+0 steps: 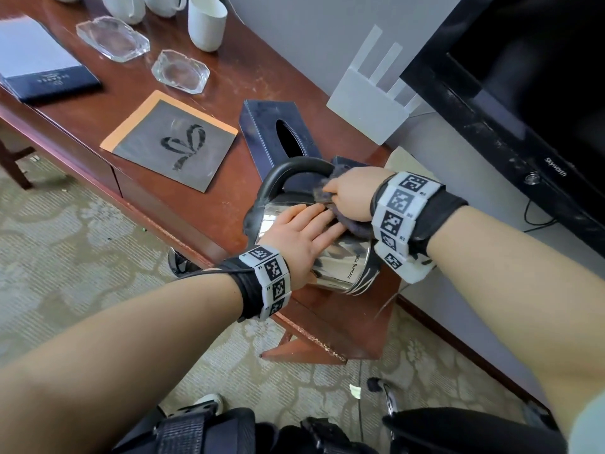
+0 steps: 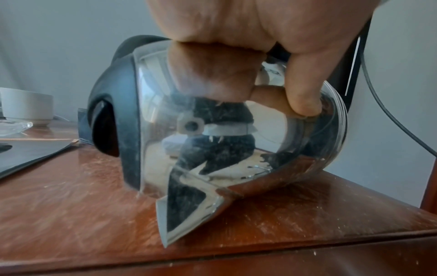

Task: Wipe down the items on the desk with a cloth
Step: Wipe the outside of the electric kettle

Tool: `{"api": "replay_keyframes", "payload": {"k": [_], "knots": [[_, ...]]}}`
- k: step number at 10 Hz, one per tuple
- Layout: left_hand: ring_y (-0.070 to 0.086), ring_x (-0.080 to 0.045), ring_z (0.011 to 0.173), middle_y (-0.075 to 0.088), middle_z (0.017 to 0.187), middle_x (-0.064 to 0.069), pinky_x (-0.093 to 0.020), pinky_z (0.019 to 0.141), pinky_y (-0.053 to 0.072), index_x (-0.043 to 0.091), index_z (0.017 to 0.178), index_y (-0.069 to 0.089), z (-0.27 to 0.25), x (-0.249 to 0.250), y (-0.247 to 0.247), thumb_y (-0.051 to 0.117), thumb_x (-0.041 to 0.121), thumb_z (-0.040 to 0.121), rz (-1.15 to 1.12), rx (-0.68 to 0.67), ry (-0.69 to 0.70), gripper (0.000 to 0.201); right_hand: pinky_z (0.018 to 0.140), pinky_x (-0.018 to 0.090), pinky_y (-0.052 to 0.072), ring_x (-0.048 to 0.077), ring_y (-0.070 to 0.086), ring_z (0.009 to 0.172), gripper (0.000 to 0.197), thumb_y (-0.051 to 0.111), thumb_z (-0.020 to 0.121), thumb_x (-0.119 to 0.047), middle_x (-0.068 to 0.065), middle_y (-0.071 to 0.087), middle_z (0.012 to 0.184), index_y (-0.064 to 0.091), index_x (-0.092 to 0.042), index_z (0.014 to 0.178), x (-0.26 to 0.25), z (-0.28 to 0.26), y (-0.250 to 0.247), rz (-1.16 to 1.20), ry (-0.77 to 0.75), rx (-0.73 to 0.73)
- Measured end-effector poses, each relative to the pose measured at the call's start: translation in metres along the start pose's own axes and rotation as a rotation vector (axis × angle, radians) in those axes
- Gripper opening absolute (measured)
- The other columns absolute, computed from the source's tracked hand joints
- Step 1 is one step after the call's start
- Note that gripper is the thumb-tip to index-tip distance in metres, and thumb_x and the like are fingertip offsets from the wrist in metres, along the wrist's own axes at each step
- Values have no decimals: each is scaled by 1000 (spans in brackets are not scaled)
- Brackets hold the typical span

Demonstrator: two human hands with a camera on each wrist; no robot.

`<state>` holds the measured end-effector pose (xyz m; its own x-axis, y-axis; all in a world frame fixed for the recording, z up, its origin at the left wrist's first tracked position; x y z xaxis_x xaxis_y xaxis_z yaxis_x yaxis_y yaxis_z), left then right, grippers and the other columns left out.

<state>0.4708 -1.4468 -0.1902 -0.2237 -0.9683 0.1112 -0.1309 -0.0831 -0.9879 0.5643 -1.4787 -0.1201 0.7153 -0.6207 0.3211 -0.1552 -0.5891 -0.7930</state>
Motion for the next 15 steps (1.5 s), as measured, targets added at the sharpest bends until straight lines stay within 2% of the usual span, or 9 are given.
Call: {"api": "replay_keyframes", "payload": {"k": [2,4,6,7,8,10,13,14,15], "knots": [[-8,-21,144,-9,157,1,-36,114,-11,25,147,-14,4,6,6,50,53,86,-5,116,40,93,87,39,49,34,57,105,31,43,93,-20,14,61,114,59,-13,118,18,-19,14,13,92,-40],[-9,-20,144,-13,156,3,-36,114,-9,27,146,-16,6,3,1,53,53,85,-30,108,38,97,99,27,34,21,43,128,39,35,100,-20,1,45,143,46,-24,137,61,-55,22,188,146,-98],[-8,-21,144,-9,157,0,-36,114,-10,24,148,-13,6,8,0,53,49,85,-8,94,28,94,95,28,42,19,53,116,39,37,99,-26,-3,56,132,46,-37,135,43,-51,6,358,37,249],[-9,-23,144,-8,157,-2,-37,114,-12,21,149,-8,4,8,0,50,55,86,9,65,12,92,94,31,44,22,55,112,41,34,100,-25,2,57,131,40,-37,139,27,-34,18,350,9,170],[-9,-23,144,-9,157,-1,-37,114,-10,24,148,-11,6,8,0,54,63,79,26,58,14,102,91,26,41,21,55,112,39,37,99,-23,2,55,133,46,-35,135,43,-42,40,458,50,126],[-9,-21,144,-13,156,5,-40,114,-10,30,145,-20,18,4,2,58,69,72,43,26,-8,113,94,35,42,22,52,113,32,44,96,-19,2,49,130,53,-25,127,95,-90,87,628,254,429],[-2,-19,144,-3,156,7,-42,116,-2,34,146,-12,26,2,-4,63,65,70,13,33,-51,111,49,33,43,37,61,81,26,66,77,-2,17,59,103,67,-10,102,33,-100,139,470,175,676],[-1,-18,144,-2,156,7,-41,116,-1,34,147,-9,26,2,-5,65,63,69,11,41,-55,111,44,27,33,36,60,74,27,73,70,0,15,58,95,67,-10,94,25,-105,152,373,71,565],[-3,-18,144,-3,156,6,-40,116,-2,33,147,-9,26,3,-6,64,63,71,13,40,-53,110,57,29,35,27,56,89,17,59,88,-11,6,52,108,62,-17,103,29,-109,164,432,60,418]]}}
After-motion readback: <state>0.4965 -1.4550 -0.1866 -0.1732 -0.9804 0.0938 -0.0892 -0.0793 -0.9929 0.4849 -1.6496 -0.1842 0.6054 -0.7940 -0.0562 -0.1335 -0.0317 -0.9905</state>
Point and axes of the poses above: each hand's wrist, its own z-axis towards the middle knuckle, its own y-axis out of the palm, x = y × z, the point moved 5 cm from there along z, towards the middle knuckle
